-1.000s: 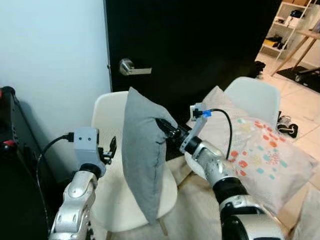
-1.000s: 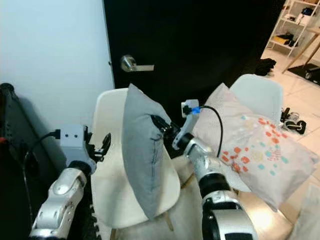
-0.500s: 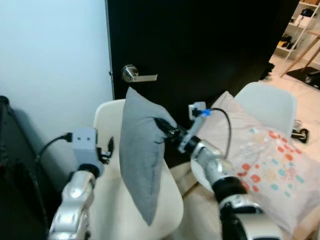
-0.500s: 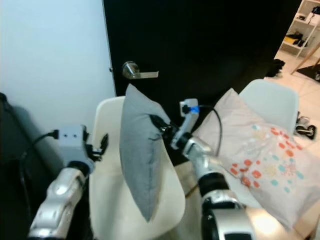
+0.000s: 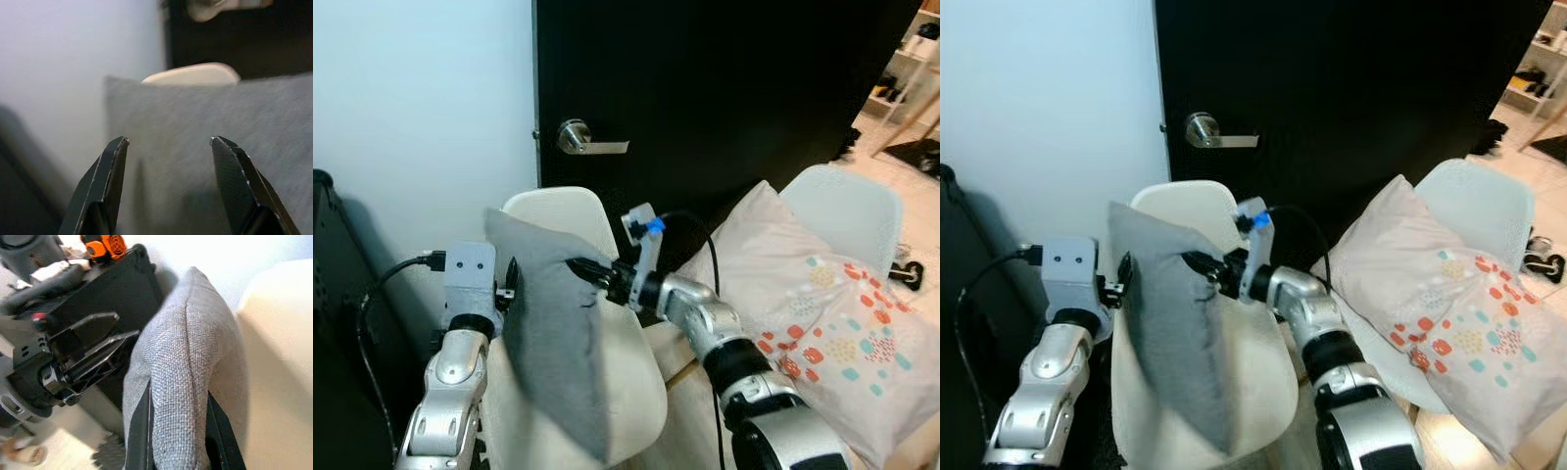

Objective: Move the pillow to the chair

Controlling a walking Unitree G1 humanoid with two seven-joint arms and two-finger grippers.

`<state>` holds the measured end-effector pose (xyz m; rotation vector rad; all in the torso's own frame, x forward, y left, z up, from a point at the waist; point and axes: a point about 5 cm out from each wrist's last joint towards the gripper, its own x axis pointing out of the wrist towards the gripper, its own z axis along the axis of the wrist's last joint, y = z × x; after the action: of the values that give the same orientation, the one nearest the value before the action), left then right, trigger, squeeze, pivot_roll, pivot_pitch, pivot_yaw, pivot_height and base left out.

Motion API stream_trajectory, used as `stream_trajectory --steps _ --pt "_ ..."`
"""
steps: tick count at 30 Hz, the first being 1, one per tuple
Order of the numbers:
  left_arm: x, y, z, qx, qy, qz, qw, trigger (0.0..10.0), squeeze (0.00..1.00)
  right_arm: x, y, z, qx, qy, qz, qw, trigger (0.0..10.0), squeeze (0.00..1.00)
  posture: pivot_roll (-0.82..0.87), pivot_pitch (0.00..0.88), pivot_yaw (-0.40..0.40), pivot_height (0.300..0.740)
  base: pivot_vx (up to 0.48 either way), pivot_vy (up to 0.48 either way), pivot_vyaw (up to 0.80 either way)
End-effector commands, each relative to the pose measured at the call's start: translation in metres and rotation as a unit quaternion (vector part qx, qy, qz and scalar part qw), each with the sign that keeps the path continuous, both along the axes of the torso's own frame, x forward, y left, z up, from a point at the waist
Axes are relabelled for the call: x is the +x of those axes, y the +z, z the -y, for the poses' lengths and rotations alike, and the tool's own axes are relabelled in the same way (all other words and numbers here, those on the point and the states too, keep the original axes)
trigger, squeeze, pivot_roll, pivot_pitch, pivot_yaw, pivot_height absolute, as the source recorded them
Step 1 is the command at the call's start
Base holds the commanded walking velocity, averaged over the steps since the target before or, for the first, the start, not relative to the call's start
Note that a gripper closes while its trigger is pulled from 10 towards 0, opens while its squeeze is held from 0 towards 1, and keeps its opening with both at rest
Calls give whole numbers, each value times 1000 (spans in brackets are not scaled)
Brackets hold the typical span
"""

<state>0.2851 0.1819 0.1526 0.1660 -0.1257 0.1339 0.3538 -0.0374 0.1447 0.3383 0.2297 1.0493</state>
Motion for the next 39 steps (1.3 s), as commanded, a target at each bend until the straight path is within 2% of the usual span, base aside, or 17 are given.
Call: stream_trajectory --steps 1,2,5,6,7,8,9,14,19,20,23,29,32,35,37,38,39 --pt "2 9 1 14 -1 10 1000 10000 0 8 19 -2 45 -16 0 999 10000 0 40 0 -96 730 0 0 0" --pt "4 13 3 21 -6 16 1000 10000 0 12 22 -2 67 -34 -20 997 10000 0 45 0 -93 725 0 0 0" --pt "6 18 7 36 -12 24 999 10000 0 15 22 -3 73 -55 -44 995 10000 0 43 0 -88 715 0 0 0" --pt "7 20 10 47 -16 28 998 10000 0 15 16 -5 45 -61 -49 996 10000 0 41 0 -86 710 0 0 0" --pt "7 20 10 47 -16 28 998 10000 0 15 16 -5 45 -61 -49 996 10000 0 41 0 -86 710 0 0 0" --pt "8 24 16 61 -23 32 997 10000 0 11 4 -11 -25 -48 -44 998 10000 0 41 0 -84 700 0 0 0" --pt "8 24 16 61 -23 32 997 10000 0 11 4 -11 -25 -48 -44 998 10000 0 41 0 -84 700 0 0 0" --pt "9 30 21 75 -25 43 996 10000 0 3 -8 -24 -118 -2 -7 993 10000 0 48 0 -88 680 0 0 0" --pt "9 37 21 77 -19 53 995 10000 0 1 -7 -28 -128 10 0 992 10000 0 53 0 -92 670 0 0 0" --pt "8 43 19 78 -11 61 995 10000 0 2 0 -33 -97 19 -6 995 10000 0 57 0 -94 660 0 0 0" --pt "8 48 17 80 -3 69 994 10000 0 1 12 -38 -58 39 -5 998 10000 0 57 0 -95 650 0 0 0" --pt "7 68 14 92 14 102 990 10000 0 -1 25 -47 -30 77 21 996 10000 0 63 0 -102 635 0 0 0" --pt "4 98 13 109 32 154 982 10000 0 -1 41 -54 21 93 23 995 10000 0 69 0 -107 620 0 0 0" --pt "3 102 13 109 34 161 980 10000 0 -1 44 -55 30 93 20 995 10000 0 69 0 -107 615 0 0 0" --pt "3 112 13 121 38 175 976 10000 0 2 29 -58 -58 52 36 996 10000 0 79 0 -117 605 0 0 0" --pt "3 112 13 121 38 175 976 10000 0 2 29 -58 -58 52 36 996 10000 0 79 0 -117 605 0 0 0" --pt "2 114 13 124 39 176 976 10000 0 3 22 -59 -98 37 44 994 10000 0 83 0 -121 600 0 0 0"
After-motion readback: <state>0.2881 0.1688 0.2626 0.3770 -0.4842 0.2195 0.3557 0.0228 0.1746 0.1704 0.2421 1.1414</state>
